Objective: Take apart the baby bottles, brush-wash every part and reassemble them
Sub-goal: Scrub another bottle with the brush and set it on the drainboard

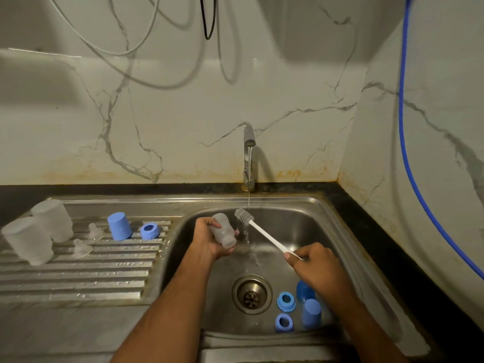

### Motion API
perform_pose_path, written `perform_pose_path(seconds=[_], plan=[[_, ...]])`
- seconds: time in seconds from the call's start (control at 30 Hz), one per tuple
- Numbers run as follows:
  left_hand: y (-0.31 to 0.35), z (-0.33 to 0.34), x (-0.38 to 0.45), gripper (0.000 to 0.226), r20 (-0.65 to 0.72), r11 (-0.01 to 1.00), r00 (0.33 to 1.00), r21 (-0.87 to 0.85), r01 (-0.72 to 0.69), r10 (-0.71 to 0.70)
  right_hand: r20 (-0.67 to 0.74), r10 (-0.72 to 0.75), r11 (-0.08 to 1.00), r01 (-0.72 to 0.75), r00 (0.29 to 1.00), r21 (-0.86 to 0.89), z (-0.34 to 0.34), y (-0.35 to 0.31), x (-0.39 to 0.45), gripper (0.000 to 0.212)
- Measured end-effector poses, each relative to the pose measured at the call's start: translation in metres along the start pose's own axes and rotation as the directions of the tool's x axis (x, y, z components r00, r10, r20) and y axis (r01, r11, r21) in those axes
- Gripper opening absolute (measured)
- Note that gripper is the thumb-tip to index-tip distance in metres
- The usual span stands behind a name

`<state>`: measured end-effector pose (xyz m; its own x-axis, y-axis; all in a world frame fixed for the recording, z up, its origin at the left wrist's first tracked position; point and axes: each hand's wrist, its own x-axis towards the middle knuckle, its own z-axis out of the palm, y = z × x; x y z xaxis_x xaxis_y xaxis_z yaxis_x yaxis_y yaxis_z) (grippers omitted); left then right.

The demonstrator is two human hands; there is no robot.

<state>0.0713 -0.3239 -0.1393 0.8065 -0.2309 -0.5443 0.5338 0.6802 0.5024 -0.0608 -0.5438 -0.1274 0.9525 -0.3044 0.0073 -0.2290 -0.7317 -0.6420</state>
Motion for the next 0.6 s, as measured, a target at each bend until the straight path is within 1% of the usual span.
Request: perform_pose_path(seconds=[0.07,0.17,0.23,0.4,0.5,0.6], plan=[[0.004,0.001,0.004,0.064,0.024,0.999,0.999,-0.03,-0.038,0.039,0.009,-0.018,1.0,0.019,1.0,-0.01,-0.001,0.0,-0.001,0.043],[0.008,0.0,0.016,0.054,-0.022,0.991,0.994,-0.079,-0.111,0.109,0.023,-0.042,0.999,0.043,0.999,-0.029,-0.005,0.0,-0.002,0.047],[0.01,-0.002,0.02,0.055,-0.049,0.987,0.99,-0.091,-0.135,0.131,0.051,-0.043,0.998,0.045,0.998,-0.052,-0.008,-0.001,-0.003,0.044],[0.015,-0.001,0.021,0.053,-0.036,0.97,0.984,-0.17,-0.176,0.172,0.113,-0.053,0.993,0.064,0.992,-0.1,-0.01,-0.006,-0.004,0.038],[0.017,0.0,0.022,0.05,-0.022,0.965,0.977,-0.157,-0.212,0.211,0.101,-0.086,0.99,0.096,0.991,-0.099,-0.005,-0.006,0.0,0.043],[0.013,0.005,0.017,0.041,0.052,0.971,0.972,-0.069,-0.227,0.23,0.065,-0.103,0.989,0.109,0.993,-0.103,0.002,-0.008,0.005,0.043]])
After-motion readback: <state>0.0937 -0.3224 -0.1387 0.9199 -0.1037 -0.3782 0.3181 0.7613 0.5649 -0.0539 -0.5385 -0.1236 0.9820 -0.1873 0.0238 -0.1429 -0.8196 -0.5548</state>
